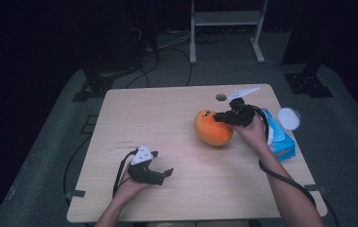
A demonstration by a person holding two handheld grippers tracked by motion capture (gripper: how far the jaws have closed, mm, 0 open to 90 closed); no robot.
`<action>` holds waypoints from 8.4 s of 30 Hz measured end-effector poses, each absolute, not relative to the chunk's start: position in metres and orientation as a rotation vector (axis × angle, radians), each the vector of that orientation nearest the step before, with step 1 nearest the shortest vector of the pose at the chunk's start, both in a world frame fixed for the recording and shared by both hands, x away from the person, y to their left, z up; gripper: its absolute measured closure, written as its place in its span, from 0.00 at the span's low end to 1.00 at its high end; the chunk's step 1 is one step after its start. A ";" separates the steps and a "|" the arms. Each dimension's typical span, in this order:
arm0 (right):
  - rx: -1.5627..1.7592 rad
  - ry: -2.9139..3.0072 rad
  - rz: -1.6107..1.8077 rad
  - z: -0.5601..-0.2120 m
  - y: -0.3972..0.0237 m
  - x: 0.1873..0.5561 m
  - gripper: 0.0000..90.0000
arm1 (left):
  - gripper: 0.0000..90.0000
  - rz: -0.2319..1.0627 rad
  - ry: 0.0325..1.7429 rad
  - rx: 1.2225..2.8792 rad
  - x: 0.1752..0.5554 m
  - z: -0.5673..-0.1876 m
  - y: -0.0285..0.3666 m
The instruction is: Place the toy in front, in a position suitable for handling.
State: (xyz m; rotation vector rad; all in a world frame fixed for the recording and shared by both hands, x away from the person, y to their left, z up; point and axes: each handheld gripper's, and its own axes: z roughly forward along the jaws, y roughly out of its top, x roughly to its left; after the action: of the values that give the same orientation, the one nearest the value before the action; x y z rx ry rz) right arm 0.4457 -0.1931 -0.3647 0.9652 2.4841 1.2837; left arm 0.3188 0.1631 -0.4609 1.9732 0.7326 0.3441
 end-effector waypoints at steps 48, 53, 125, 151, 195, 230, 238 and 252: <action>0.365 2.860 1.407 -0.410 -0.161 0.343 0.82 | 0.09 0.237 0.368 1.927 0.322 -0.429 0.126; 0.360 2.856 1.413 -0.411 -0.164 0.341 0.80 | 0.09 0.166 0.328 1.961 0.333 -0.434 0.111; 1.249 2.114 1.241 -0.420 -0.339 0.390 0.97 | 0.19 0.218 0.318 2.050 0.307 -0.452 0.106; 1.036 2.161 1.425 -0.354 -0.329 0.333 0.98 | 0.18 0.226 0.323 2.049 0.307 -0.454 0.105; 0.540 2.576 1.334 -0.397 -0.161 0.292 0.62 | 0.15 0.242 0.310 2.075 0.307 -0.454 0.102; 0.567 2.534 1.357 -0.414 -0.176 0.302 0.84 | 0.25 0.233 0.307 2.000 0.322 -0.434 0.094; 0.592 2.450 1.359 -0.411 -0.179 0.305 0.73 | 0.31 0.159 0.389 2.032 0.335 -0.439 0.091; 0.513 2.337 1.297 -0.399 -0.174 0.298 0.57 | 0.29 0.173 0.383 2.039 0.334 -0.438 0.089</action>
State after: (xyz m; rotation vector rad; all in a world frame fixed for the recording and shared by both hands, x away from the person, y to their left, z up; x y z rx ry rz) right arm 0.2978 -0.1736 -0.3991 0.5127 2.3370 1.2966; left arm 0.3336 0.0892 -0.4383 2.0391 0.3830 0.1730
